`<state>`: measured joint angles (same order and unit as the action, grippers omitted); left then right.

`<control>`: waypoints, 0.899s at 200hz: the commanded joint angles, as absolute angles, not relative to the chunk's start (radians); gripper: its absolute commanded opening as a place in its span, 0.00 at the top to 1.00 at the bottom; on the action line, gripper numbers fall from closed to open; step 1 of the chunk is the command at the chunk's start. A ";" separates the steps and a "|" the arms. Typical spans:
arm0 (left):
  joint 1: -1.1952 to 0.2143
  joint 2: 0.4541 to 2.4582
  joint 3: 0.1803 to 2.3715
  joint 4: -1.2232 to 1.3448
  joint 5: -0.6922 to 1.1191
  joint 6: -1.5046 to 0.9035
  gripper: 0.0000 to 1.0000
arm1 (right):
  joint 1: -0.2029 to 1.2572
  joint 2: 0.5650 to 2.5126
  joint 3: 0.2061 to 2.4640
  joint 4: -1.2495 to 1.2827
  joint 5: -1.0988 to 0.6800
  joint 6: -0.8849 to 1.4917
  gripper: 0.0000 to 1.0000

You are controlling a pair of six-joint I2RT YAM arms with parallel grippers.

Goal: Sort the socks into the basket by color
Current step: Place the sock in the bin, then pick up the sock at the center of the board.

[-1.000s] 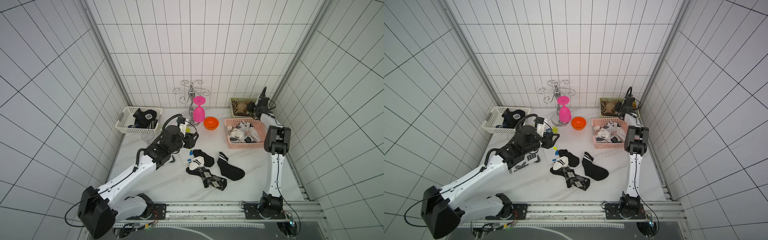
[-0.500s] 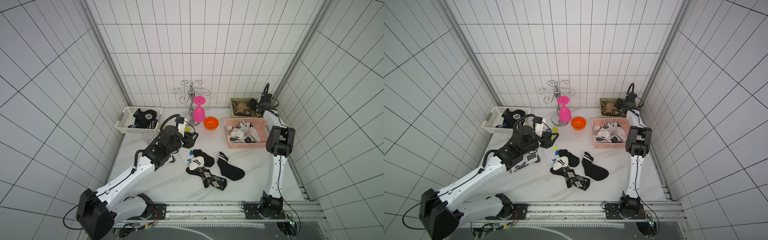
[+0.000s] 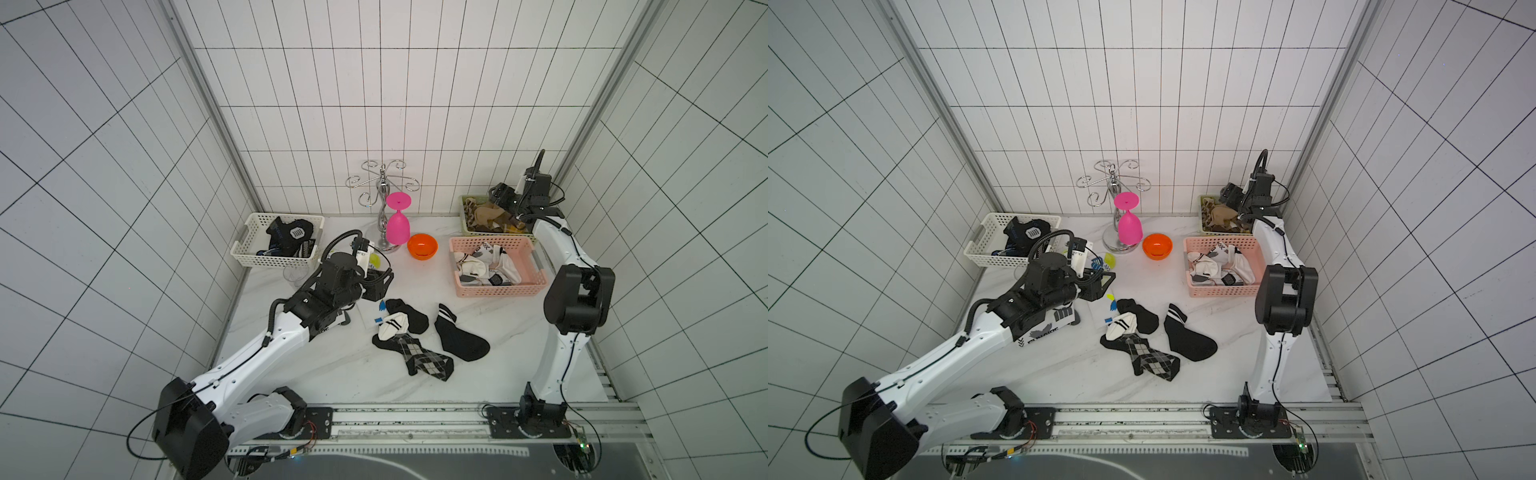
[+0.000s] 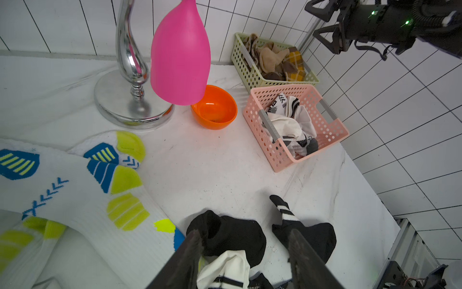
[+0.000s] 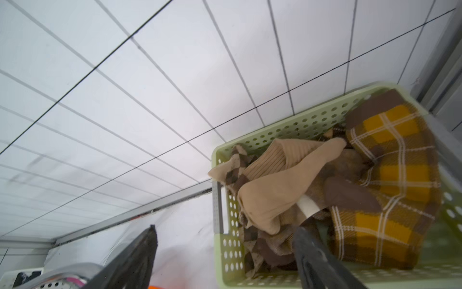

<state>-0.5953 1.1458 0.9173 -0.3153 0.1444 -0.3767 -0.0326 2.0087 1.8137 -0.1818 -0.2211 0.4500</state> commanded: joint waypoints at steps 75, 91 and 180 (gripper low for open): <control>-0.724 1.327 0.896 -0.475 0.138 -0.334 0.41 | 0.251 1.582 1.378 -0.234 -0.242 0.411 0.01; -0.757 1.375 0.906 -0.471 0.112 -0.343 0.41 | 0.273 1.525 1.336 -0.251 -0.254 0.409 0.01; -0.883 1.550 0.897 -0.445 -0.017 -0.372 0.40 | 0.300 1.298 1.147 -0.345 -0.271 0.371 0.01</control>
<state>-0.8570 1.5124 0.9028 -0.4660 0.0483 -0.3523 0.2909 1.3403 1.2198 -0.3019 -0.2569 0.3977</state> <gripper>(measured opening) 0.599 0.992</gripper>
